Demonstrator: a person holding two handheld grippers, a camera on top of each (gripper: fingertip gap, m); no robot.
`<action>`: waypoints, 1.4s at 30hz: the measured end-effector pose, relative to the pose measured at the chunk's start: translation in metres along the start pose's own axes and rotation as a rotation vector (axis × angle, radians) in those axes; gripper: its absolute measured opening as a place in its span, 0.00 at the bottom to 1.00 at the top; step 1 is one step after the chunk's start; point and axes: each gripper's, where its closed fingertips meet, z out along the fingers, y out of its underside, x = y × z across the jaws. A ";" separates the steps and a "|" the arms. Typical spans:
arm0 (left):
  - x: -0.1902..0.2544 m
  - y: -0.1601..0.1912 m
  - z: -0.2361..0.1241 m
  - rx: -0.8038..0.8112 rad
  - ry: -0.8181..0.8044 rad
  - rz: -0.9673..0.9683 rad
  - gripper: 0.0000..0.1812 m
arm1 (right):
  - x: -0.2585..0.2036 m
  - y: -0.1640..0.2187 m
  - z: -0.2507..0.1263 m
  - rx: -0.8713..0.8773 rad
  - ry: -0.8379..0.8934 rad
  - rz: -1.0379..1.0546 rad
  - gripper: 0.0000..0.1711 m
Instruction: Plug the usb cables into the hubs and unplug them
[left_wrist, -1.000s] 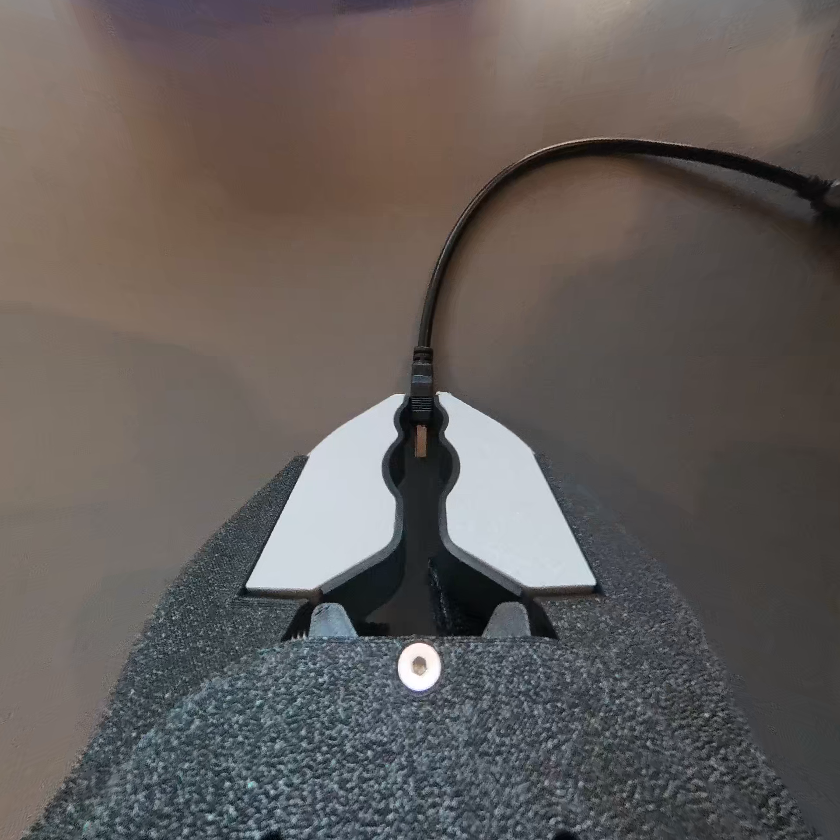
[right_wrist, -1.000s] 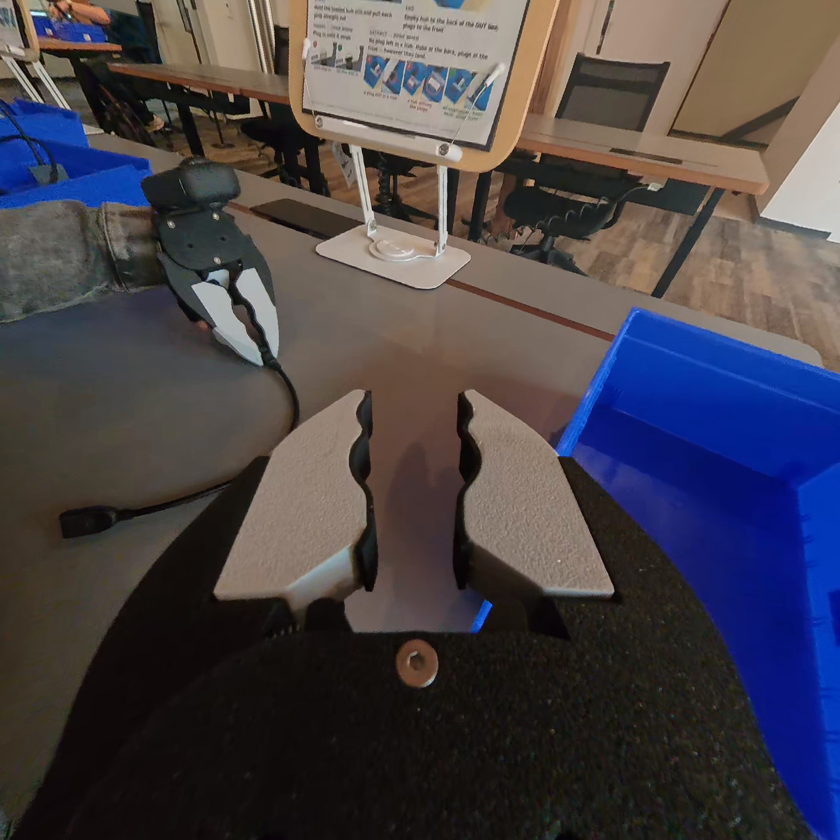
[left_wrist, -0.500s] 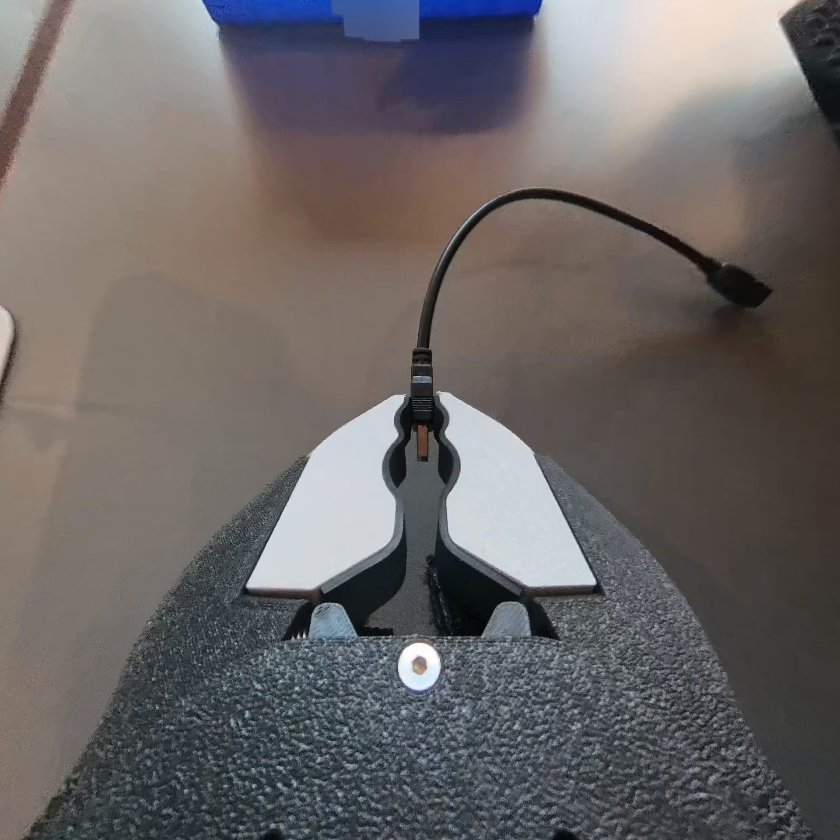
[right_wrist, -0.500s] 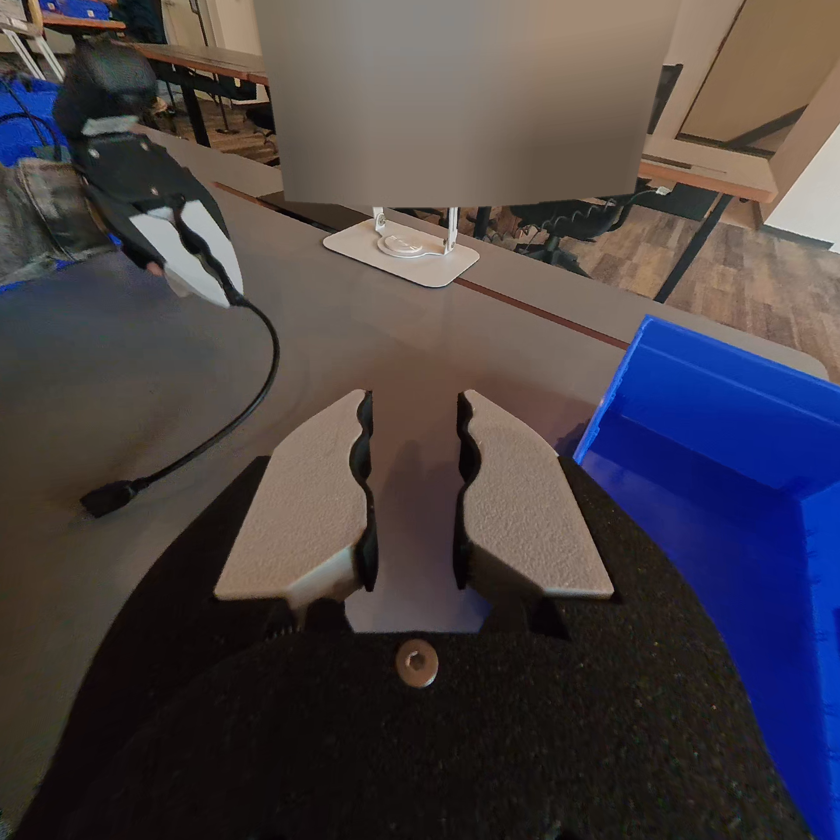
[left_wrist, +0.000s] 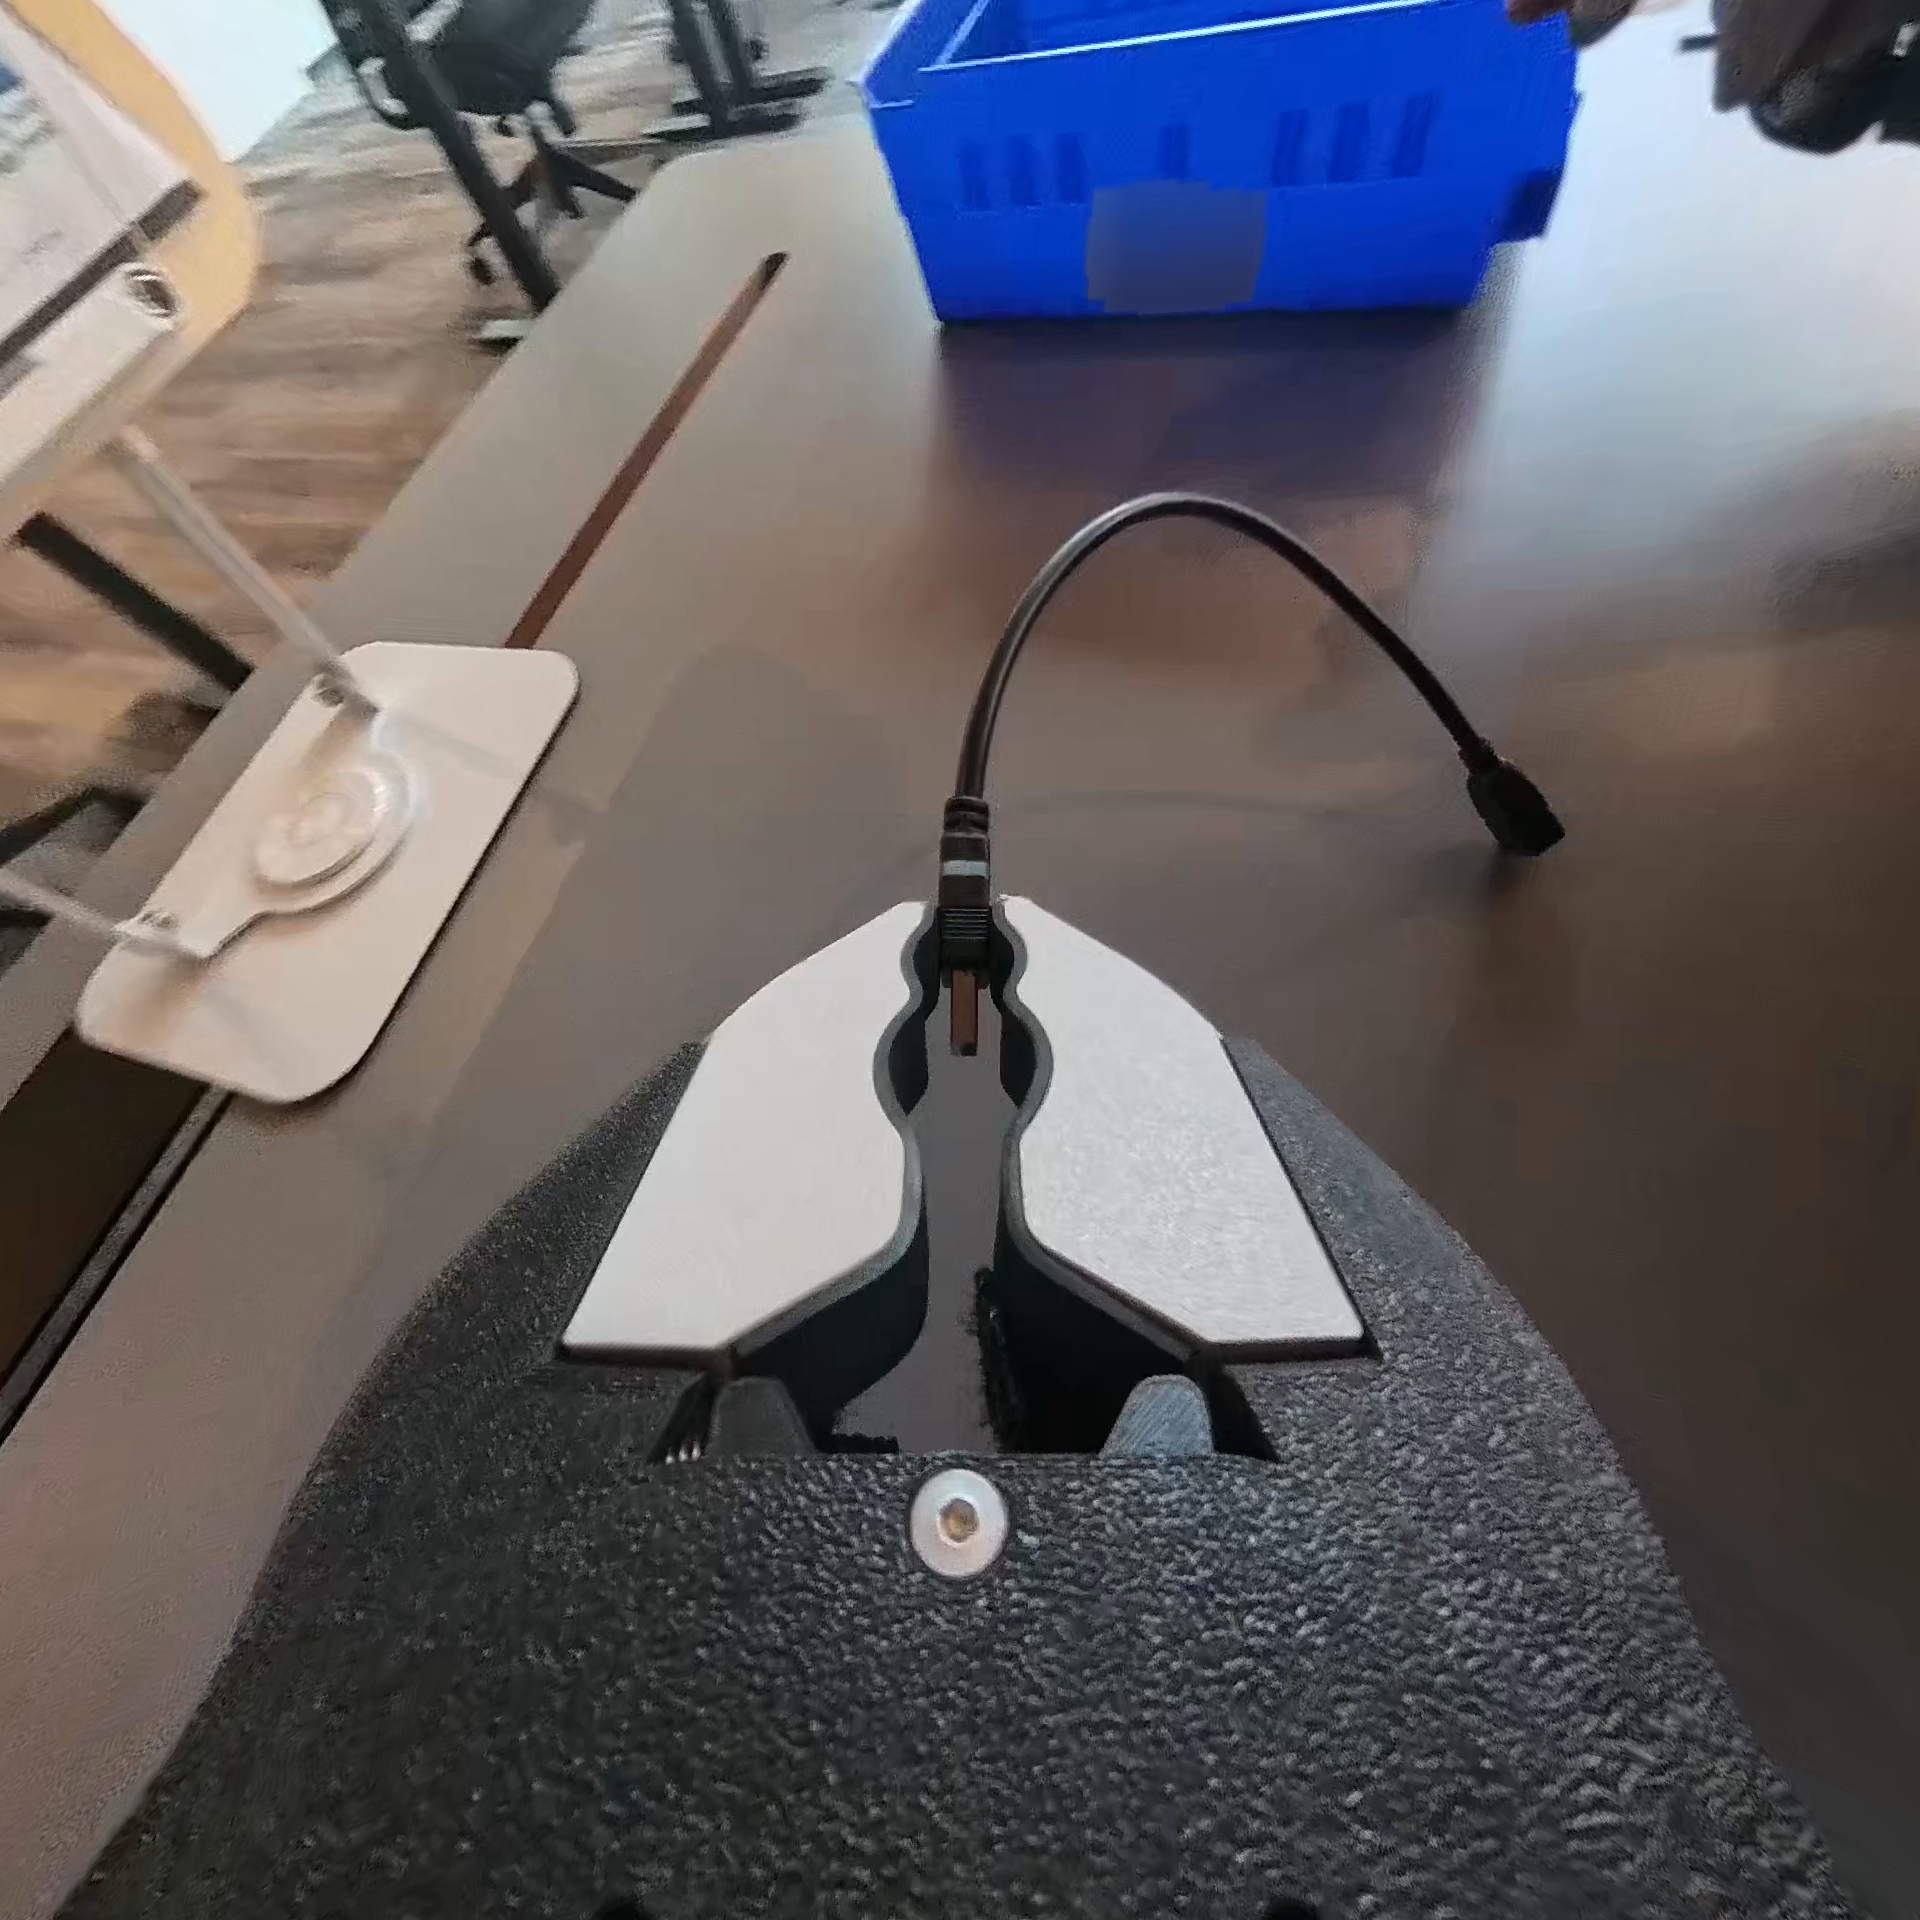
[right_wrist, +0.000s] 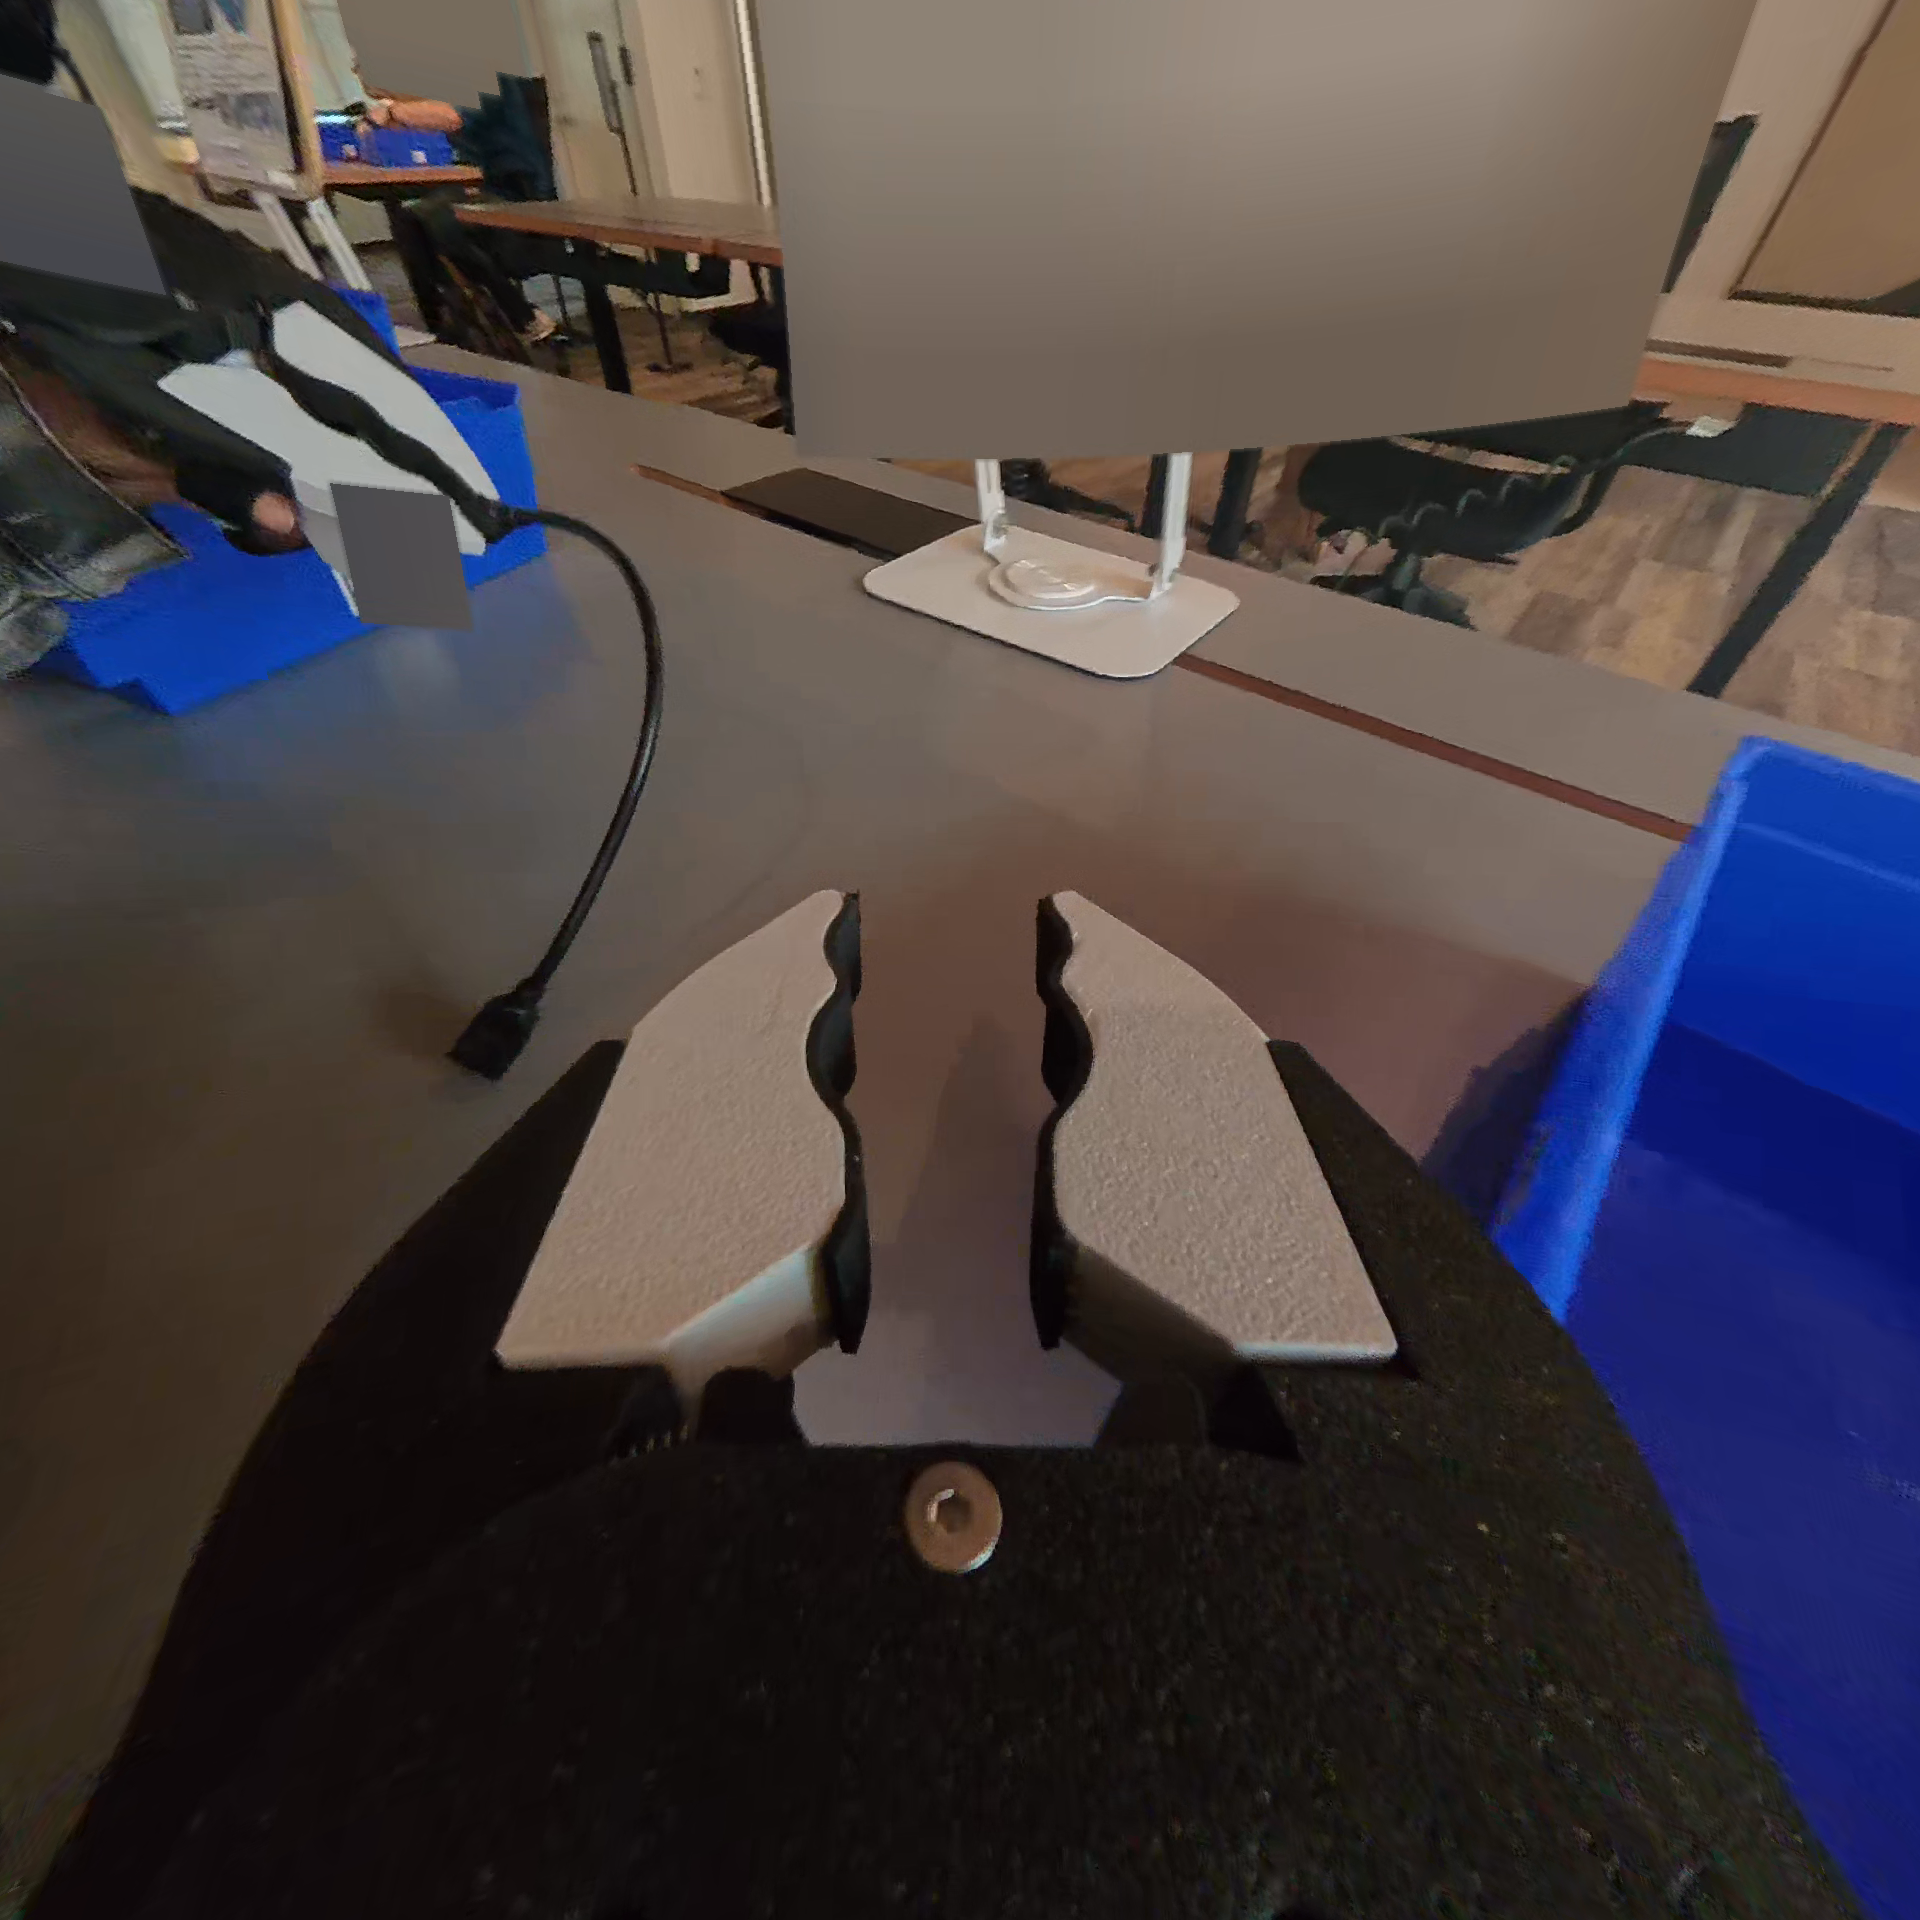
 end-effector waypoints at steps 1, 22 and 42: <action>0.000 0.001 -0.005 0.000 -0.036 -0.011 0.05 | -0.005 0.003 0.005 -0.013 -0.015 -0.006 0.19; -0.029 -0.051 -0.203 0.336 -0.503 -0.250 0.05 | -0.025 0.004 0.020 -0.067 -0.053 -0.080 0.19; -0.020 0.066 -0.383 -0.226 -1.084 -0.303 0.05 | -0.014 0.009 0.010 -0.064 -0.035 -0.056 0.19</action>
